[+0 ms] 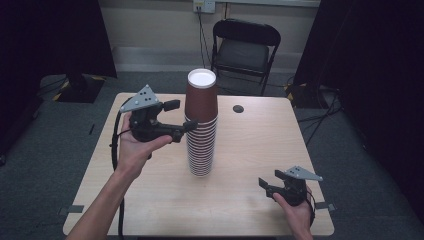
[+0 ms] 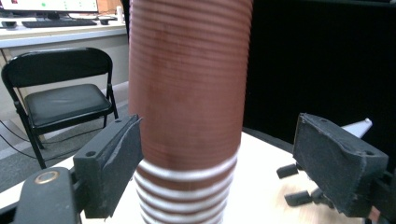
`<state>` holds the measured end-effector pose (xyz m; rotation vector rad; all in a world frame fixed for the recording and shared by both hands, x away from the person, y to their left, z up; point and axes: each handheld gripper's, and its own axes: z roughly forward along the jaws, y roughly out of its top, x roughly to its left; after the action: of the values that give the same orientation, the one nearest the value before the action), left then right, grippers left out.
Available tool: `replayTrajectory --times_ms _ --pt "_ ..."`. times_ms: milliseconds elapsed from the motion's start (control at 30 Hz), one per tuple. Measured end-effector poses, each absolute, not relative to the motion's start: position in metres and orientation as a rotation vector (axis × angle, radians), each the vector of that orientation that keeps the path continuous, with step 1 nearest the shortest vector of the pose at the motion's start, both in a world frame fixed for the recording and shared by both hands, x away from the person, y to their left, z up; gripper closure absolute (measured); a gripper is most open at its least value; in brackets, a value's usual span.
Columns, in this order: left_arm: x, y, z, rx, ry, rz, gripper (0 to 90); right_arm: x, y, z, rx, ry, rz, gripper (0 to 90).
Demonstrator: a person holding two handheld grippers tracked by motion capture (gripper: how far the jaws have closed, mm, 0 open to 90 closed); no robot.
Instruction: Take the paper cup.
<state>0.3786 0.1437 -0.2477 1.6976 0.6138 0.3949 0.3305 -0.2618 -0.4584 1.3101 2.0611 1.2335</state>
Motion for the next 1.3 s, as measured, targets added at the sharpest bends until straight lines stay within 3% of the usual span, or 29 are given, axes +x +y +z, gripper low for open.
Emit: replayTrajectory --times_ms 400,1300 --pt "0.406 0.122 -0.227 1.732 0.631 0.445 14.2 0.330 -0.263 -0.459 1.314 2.070 1.226 25.8" --pt "0.435 0.093 -0.259 1.782 0.683 0.400 7.9 0.332 -0.264 -0.461 1.323 2.091 1.213 26.1"
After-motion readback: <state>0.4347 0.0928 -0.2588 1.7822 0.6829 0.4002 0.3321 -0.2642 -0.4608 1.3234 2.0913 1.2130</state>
